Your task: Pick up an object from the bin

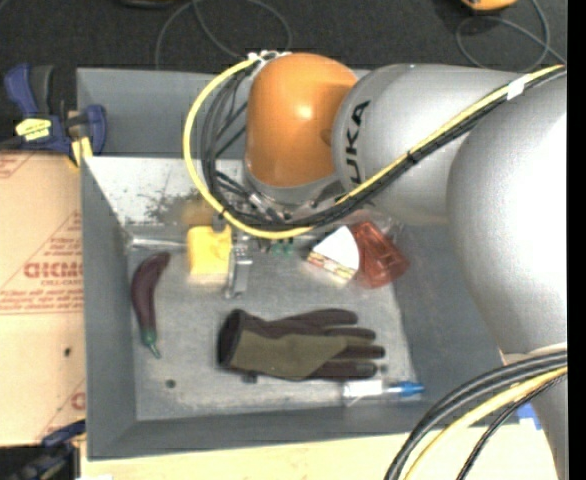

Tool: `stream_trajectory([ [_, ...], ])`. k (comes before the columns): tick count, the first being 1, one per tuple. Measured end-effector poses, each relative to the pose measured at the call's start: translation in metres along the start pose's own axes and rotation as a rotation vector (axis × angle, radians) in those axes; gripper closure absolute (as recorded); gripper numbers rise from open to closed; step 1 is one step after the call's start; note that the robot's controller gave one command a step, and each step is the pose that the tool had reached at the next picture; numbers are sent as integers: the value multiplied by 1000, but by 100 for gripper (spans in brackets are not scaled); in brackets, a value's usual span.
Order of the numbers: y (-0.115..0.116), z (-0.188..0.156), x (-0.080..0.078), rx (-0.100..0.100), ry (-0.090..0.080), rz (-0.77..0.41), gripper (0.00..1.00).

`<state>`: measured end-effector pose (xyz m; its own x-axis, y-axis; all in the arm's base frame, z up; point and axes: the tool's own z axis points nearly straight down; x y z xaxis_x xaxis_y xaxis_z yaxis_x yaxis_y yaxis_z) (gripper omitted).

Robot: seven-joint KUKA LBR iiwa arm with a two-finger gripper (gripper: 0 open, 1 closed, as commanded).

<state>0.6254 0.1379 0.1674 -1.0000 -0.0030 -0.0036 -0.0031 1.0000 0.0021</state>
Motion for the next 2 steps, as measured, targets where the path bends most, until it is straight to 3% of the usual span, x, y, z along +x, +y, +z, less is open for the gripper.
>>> stream_trajectory([
  [1,-36,44,44,1,-1,-98,0],
  [2,-60,42,65,1,5,-190,0],
])
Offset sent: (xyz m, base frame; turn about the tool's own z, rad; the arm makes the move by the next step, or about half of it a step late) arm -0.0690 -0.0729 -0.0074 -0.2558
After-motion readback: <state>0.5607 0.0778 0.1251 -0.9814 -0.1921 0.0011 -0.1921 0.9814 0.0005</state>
